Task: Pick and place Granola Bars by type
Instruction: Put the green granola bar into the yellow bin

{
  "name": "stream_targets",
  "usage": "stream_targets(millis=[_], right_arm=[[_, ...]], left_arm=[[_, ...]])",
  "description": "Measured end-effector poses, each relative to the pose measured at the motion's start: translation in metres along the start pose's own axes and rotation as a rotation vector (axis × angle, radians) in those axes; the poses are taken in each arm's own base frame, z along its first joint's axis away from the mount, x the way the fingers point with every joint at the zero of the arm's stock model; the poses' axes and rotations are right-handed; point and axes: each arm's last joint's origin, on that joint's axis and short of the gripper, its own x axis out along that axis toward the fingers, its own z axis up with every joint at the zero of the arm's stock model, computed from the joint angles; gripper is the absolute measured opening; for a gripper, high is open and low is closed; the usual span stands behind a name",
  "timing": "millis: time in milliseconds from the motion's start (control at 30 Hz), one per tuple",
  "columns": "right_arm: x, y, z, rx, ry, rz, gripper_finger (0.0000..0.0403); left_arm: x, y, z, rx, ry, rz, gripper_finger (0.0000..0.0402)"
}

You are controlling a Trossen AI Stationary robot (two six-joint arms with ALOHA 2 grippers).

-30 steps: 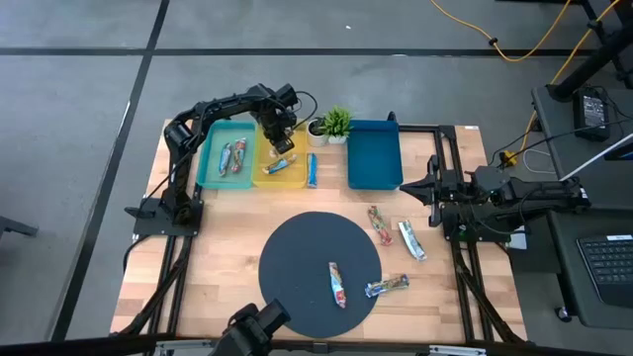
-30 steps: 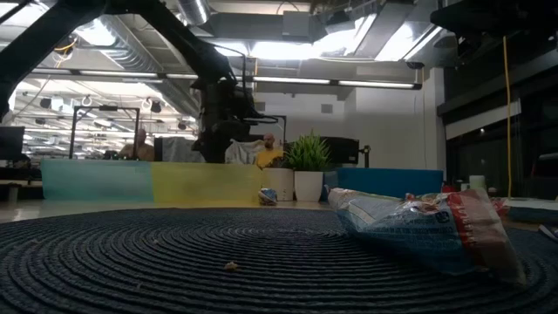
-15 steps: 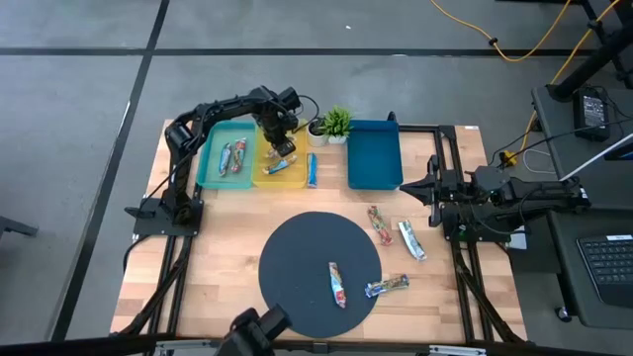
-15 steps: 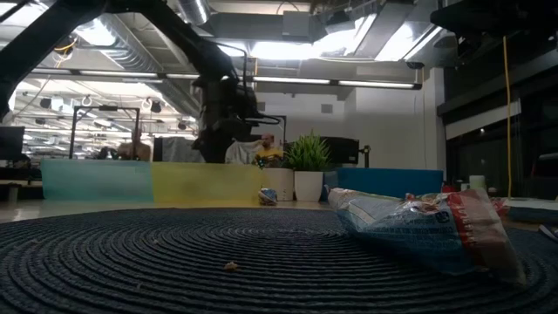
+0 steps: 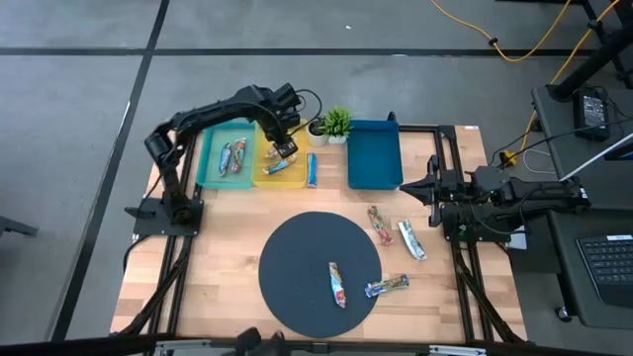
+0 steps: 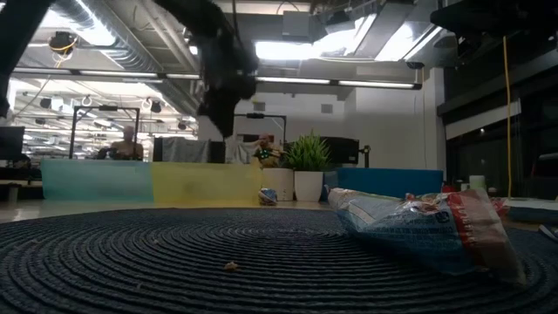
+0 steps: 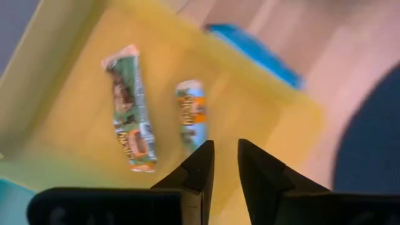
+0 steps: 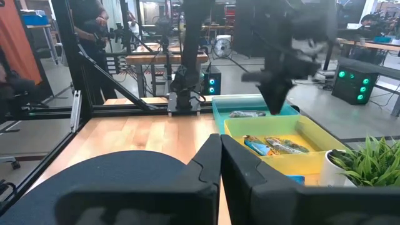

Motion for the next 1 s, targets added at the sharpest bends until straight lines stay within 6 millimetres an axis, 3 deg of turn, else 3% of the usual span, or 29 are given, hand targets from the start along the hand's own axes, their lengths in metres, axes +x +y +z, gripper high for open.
stream_targets(millis=[267, 433, 833, 1000], right_arm=[[0.0, 0.0, 0.0, 0.0, 0.0, 0.0, 0.0013], [0.0, 0.0, 0.0, 0.0, 0.0, 0.0, 0.0013], [0.0, 0.0, 0.0, -0.128, -0.002, 0.001, 0.0013], [0.0, 0.0, 0.001, -0.057, -0.015, 0.0, 0.0013]], left_arm=[[-0.044, -0.066, -0.018, 0.137, -0.103, -0.063, 0.0061], [-0.059, -0.105, -0.031, 0.238, -0.162, -0.082, 0.0063], [-0.065, -0.152, -0.031, 0.261, -0.336, -0.106, 0.0058], [-0.065, -0.17, -0.037, 0.295, -0.338, -0.138, 0.0055]])
